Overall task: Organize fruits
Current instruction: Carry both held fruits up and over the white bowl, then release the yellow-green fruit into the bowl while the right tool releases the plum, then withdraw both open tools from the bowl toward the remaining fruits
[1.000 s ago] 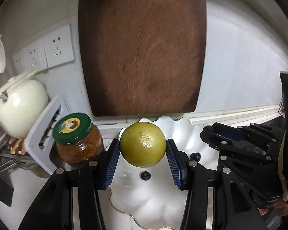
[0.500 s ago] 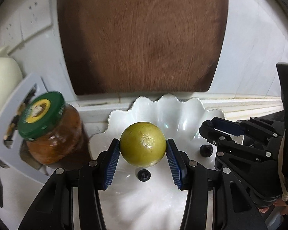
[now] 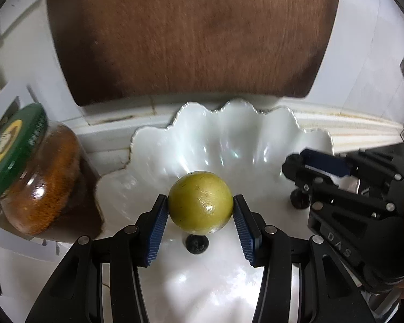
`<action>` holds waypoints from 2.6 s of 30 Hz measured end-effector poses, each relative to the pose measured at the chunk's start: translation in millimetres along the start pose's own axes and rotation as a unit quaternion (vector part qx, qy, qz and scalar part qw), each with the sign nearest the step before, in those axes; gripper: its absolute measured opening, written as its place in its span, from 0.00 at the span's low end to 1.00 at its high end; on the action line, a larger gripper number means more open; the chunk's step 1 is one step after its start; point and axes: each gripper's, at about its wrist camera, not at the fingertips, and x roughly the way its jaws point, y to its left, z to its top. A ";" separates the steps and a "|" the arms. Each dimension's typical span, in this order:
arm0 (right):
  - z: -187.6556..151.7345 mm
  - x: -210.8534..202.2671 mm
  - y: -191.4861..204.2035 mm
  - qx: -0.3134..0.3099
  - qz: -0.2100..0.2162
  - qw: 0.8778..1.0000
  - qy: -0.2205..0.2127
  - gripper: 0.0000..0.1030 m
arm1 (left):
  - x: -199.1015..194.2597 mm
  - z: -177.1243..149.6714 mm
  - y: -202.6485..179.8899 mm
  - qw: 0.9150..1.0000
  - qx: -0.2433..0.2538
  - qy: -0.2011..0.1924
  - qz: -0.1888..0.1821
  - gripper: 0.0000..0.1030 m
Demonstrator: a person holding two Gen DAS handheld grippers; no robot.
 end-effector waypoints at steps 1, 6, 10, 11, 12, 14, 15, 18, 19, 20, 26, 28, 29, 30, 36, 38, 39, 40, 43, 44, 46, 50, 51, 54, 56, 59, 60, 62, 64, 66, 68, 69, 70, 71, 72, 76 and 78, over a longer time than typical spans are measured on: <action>1.4 2.3 1.2 0.000 0.001 1.000 0.001 0.24 | 2.3 -0.8 0.2 1.000 0.002 0.005 -0.002 0.47; 2.7 4.2 -0.2 0.007 -0.001 1.000 0.008 0.32 | 0.3 -2.4 -0.9 1.000 0.001 0.001 0.008 0.52; -0.5 -1.9 -3.9 0.010 -0.002 1.000 0.008 0.32 | -8.8 0.5 0.1 1.000 -0.005 -0.009 0.018 0.54; -1.5 -4.2 -4.1 0.010 -0.003 1.000 0.007 0.32 | -11.6 0.9 0.8 1.000 -0.008 -0.011 0.023 0.54; -2.2 -6.0 -4.1 0.011 -0.003 1.000 0.005 0.32 | -14.9 1.8 1.9 1.000 -0.010 -0.012 0.025 0.55; -3.6 -11.2 -4.4 0.012 -0.003 1.000 0.004 0.32 | -20.2 2.7 2.8 0.999 -0.012 -0.018 0.030 0.56; -4.3 -14.0 -4.1 0.012 -0.002 1.000 0.001 0.32 | -21.9 3.4 2.6 0.999 -0.012 -0.020 0.033 0.56; -5.9 -23.8 -4.4 0.012 -0.003 1.000 -0.004 0.32 | -26.3 3.8 2.4 0.999 -0.016 -0.023 0.037 0.56; -7.0 -27.7 -4.0 0.012 -0.002 1.000 -0.006 0.32 | -30.8 2.0 1.9 0.999 -0.017 -0.026 0.038 0.56; -8.5 -32.6 -4.3 0.012 -0.003 1.000 -0.009 0.32 | -33.9 1.3 1.8 0.999 -0.017 -0.028 0.039 0.56; -18.0 -61.6 -4.1 0.004 -0.011 0.999 -0.030 0.32 | -61.2 -8.2 3.5 0.997 -0.009 -0.077 0.030 0.61; -20.9 -70.5 -2.7 0.003 -0.011 0.999 -0.038 0.32 | -68.8 -10.6 4.5 0.996 -0.010 -0.076 0.034 0.63; -22.3 -75.3 -2.7 0.003 -0.011 0.999 -0.041 0.32 | -74.5 -12.5 4.4 0.996 -0.011 -0.081 0.036 0.65; -23.7 -79.8 -3.1 0.004 -0.009 0.999 -0.044 0.32 | -80.2 -14.6 3.8 0.995 -0.010 -0.086 0.039 0.66; -35.6 -112.6 -4.0 0.009 -0.007 0.998 -0.069 0.42 | -116.1 -24.1 -1.7 0.993 -0.009 -0.110 0.046 0.72; -39.0 -123.2 -3.8 0.009 -0.006 0.997 -0.079 0.42 | -128.8 -28.6 -6.3 0.993 -0.014 -0.105 0.058 0.73; -40.8 -128.2 -3.5 0.010 -0.007 0.997 -0.082 0.42 | -135.5 -31.8 -9.1 0.992 -0.013 -0.112 0.060 0.74; -43.2 -133.5 -3.8 0.011 -0.009 0.996 -0.086 0.42 | -139.9 -34.2 -11.2 0.991 -0.012 -0.117 0.061 0.74; -50.8 -150.7 -5.0 0.013 -0.011 0.995 -0.098 0.42 | -156.5 -40.8 -17.0 0.989 -0.009 -0.130 0.064 0.77; -51.9 -153.5 -5.4 0.014 -0.010 0.995 -0.101 0.42 | -164.7 -44.6 -19.3 0.989 -0.007 -0.137 0.064 0.77; -56.7 -163.3 -6.6 0.016 -0.008 0.994 -0.107 0.42 | -177.0 -50.5 -24.5 0.987 -0.005 -0.145 0.062 0.77; -67.9 -182.0 -7.9 0.020 -0.002 0.993 -0.116 0.44 | -195.8 -61.9 -32.2 0.985 -0.001 -0.160 0.057 0.79; -71.3 -187.1 -8.2 0.023 0.000 0.993 -0.118 0.45 | -201.6 -65.8 -34.4 0.985 0.000 -0.164 0.056 0.79; -80.9 -201.6 -7.4 0.026 0.002 0.991 -0.129 0.45 | -217.4 -76.6 -37.5 0.981 0.002 -0.183 0.057 0.87; -86.5 -211.4 -6.7 0.026 0.000 0.990 -0.137 0.45 | -226.0 -83.3 -38.7 0.979 0.003 -0.195 0.063 0.91; -94.8 -227.5 -4.4 0.025 -0.003 0.988 -0.150 0.45 | -239.1 -92.9 -39.0 0.975 0.005 -0.214 0.068 0.92; -96.6 -231.6 -4.1 0.026 -0.006 0.988 -0.153 0.45 | -243.0 -96.1 -38.6 0.974 0.004 -0.215 0.065 0.92; -102.2 -241.5 -2.7 0.028 -0.007 0.987 -0.160 0.45 | -248.4 -101.1 -38.6 0.975 0.001 -0.215 0.063 0.92; -107.5 -249.3 -0.9 0.030 -0.006 0.985 -0.167 0.45 | -253.5 -106.2 -39.3 0.974 0.000 -0.217 0.060 0.92; -113.4 -257.4 1.4 0.031 -0.010 0.984 -0.174 0.45 | -257.2 -111.0 -40.3 0.974 -0.001 -0.219 0.058 0.92; -119.3 -264.6 4.0 0.031 -0.012 0.983 -0.182 0.45 | -262.2 -117.0 -41.6 0.974 0.000 -0.220 0.052 0.92; -121.3 -267.3 5.3 0.031 -0.014 0.982 -0.184 0.45 | -264.0 -119.1 -42.3 0.974 0.001 -0.220 0.051 0.92; -124.1 -270.7 6.6 0.032 -0.016 0.982 -0.186 0.45 | -266.5 -122.4 -43.2 0.973 0.005 -0.225 0.049 0.92; -125.7 -272.7 7.1 0.032 -0.017 0.981 -0.188 0.45 | -269.5 -126.5 -43.6 0.973 0.007 -0.227 0.049 0.92; -127.6 -275.1 7.7 0.033 -0.018 0.981 -0.190 0.45 | -271.5 -129.9 -44.6 0.973 0.007 -0.227 0.048 0.92; -135.7 -281.6 9.9 0.036 -0.027 0.980 -0.193 0.45 | -279.7 -143.3 -46.0 0.972 0.012 -0.231 0.053 0.92; -140.3 -283.0 11.1 0.034 -0.026 0.981 -0.191 0.45 | -283.2 -150.4 -46.9 0.970 0.016 -0.234 0.058 0.92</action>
